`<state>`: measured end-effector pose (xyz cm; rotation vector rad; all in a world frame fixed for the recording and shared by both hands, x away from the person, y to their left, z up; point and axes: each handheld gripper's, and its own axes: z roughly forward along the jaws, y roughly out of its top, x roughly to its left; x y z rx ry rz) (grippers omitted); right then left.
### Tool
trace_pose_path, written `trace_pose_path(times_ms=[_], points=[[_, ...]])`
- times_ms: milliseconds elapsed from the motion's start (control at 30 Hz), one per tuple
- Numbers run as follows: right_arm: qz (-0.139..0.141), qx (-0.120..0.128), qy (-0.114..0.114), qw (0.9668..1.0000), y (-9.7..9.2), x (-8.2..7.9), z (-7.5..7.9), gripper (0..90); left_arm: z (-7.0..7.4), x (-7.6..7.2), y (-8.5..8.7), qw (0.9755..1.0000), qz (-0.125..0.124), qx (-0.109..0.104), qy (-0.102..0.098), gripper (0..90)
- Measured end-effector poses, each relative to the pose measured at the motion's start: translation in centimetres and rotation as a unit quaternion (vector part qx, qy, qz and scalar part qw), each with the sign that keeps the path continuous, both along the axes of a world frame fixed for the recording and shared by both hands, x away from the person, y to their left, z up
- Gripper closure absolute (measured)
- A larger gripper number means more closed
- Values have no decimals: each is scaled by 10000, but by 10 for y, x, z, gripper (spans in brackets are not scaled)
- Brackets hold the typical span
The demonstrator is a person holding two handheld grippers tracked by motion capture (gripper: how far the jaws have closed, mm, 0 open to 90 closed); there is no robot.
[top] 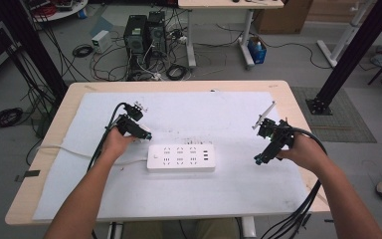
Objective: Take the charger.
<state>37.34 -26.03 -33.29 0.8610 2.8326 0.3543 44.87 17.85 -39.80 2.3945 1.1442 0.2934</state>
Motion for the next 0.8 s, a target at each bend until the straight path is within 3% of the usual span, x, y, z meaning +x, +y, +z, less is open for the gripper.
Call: trace_pose_path(times_ms=[67, 100, 133, 300, 400, 533, 733, 800], points=[[0, 27, -14, 10000, 2, 0, 1, 16, 13, -8, 2, 9995, -269, -90, -117, 426], [0, 27, -14, 10000, 2, 0, 1, 16, 13, -8, 2, 9995, -269, -90, -117, 426], [16, 41, -31, 10000, 3, -1, 1, 16, 20, -13, 3, 9987, -482, -55, -184, 426], [64, 8, -69, 10000, 6, -3, 3, 16, 31, -20, 8, 9972, -675, -150, -280, 426], [73, 11, -118, 9999, 8, -6, 5, 16, 48, -34, 10, 9932, -1071, -91, -443, 425], [46, 24, -188, 9998, 10, -10, 9, 16, 63, -49, 11, 9911, -1163, -191, -612, 426], [70, 106, -234, 9996, 16, -14, 12, 16, 86, -74, 8, 9827, -1596, -256, -905, 426], [-36, 198, -256, 9995, 20, -14, 13, 16, 90, -80, 8, 9814, -1635, -257, -976, 425]])
